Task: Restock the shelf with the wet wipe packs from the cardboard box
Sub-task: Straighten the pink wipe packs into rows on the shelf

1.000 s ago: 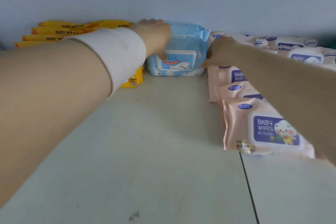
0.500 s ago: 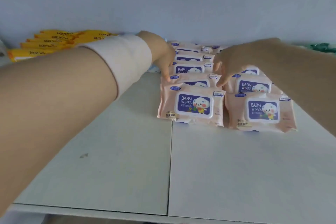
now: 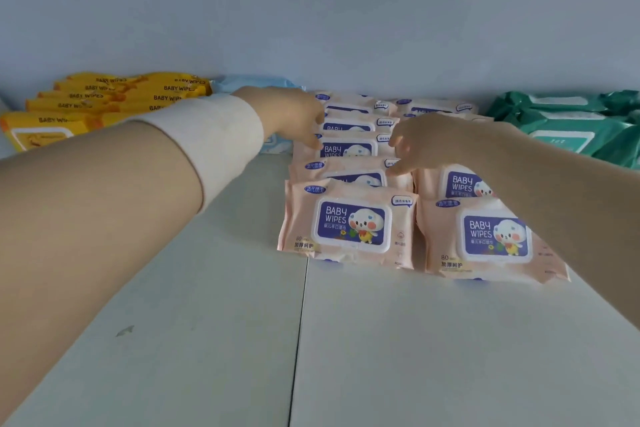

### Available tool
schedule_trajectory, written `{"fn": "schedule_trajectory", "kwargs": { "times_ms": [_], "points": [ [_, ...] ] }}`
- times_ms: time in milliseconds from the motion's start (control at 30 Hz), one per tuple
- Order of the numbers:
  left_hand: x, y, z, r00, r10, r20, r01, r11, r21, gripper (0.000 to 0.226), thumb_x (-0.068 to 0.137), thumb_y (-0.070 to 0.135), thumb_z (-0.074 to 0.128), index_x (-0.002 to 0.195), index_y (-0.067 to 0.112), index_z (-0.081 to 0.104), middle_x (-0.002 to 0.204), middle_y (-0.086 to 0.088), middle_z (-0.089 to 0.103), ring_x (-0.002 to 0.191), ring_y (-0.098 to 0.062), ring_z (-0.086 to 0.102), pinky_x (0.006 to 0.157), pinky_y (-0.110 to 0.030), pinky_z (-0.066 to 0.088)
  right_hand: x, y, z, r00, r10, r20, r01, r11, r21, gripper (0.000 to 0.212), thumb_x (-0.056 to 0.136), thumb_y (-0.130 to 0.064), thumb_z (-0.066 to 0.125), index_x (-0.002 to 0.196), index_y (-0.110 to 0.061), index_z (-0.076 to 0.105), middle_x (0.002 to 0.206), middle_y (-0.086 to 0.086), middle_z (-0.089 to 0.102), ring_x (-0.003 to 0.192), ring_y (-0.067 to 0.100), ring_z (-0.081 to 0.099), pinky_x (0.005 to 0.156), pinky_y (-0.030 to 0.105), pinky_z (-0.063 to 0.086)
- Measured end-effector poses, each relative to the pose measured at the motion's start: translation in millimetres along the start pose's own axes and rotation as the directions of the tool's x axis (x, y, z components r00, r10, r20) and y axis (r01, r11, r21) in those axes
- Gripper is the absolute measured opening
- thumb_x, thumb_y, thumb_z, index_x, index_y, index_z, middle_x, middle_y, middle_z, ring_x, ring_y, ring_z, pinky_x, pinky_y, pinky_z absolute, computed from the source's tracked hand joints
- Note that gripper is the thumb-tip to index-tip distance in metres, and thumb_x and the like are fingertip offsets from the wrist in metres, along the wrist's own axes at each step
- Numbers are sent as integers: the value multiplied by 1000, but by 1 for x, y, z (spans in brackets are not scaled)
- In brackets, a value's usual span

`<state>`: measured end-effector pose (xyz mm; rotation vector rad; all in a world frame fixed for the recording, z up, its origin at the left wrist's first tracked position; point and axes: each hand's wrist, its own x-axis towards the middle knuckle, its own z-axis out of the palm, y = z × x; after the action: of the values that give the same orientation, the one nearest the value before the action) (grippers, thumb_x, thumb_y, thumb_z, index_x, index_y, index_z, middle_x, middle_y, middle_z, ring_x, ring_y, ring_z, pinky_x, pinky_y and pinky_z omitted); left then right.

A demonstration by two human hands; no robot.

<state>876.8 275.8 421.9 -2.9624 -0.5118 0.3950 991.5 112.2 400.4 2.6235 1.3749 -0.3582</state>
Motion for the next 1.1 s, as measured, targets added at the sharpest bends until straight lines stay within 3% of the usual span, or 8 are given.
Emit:
{"fn": "schedule_trajectory", "kwargs": {
  "times_ms": [167,367,467,633,800,933,1100],
  "points": [
    [60,-9,3,992,53,-113,-69,988,-140,49,90,38,55,134,19,45,136,-4,49,122,-25,48,94,-34,39,34,12,3,997,-19,-78,22,999,34,43,78,-51,64,101,-14,65,96,6,66,81,23,59,79,33,52],
    [118,-21,16,986,96,-136,-127,963,-239,47,89,40,56,131,18,49,135,-5,51,121,-25,48,97,-34,39,68,18,12,997,-20,-80,28,995,98,55,72,-55,69,113,-21,58,110,4,63,99,26,60,83,35,49],
    [135,-24,15,974,109,-198,-163,946,-279,51,87,41,59,130,15,50,133,-9,51,122,-26,47,100,-33,38,76,15,22,986,12,-168,0,997,73,65,64,-60,73,115,-25,55,113,2,58,108,26,55,84,37,48],
    [151,-23,18,964,147,-220,-210,931,-299,60,81,51,62,126,14,50,129,-5,54,119,-23,47,100,-33,39,74,20,23,987,-47,-151,55,997,51,57,69,-58,69,115,-27,57,114,4,60,102,27,58,83,37,49],
    [158,-19,22,969,156,-190,-212,923,-321,47,91,40,53,128,10,50,132,-7,54,119,-24,50,101,-34,39,71,17,28,981,-34,-192,41,999,35,61,72,-59,64,119,-24,50,119,6,54,101,27,57,78,35,48],
    [160,-18,25,936,146,-321,-241,930,-279,27,91,28,56,109,9,66,114,-8,64,105,-25,57,87,-31,40,65,14,22,983,-27,-181,40,997,70,59,73,-56,66,120,-24,50,119,3,55,104,25,55,81,34,47],
    [158,-21,22,852,142,-504,-292,928,-232,19,85,24,64,92,7,70,96,-8,67,98,-25,55,81,-30,38,55,4,17,989,38,-143,-12,985,173,63,67,-52,74,119,-24,52,118,-1,53,113,21,49,87,33,44]
  ]
}}
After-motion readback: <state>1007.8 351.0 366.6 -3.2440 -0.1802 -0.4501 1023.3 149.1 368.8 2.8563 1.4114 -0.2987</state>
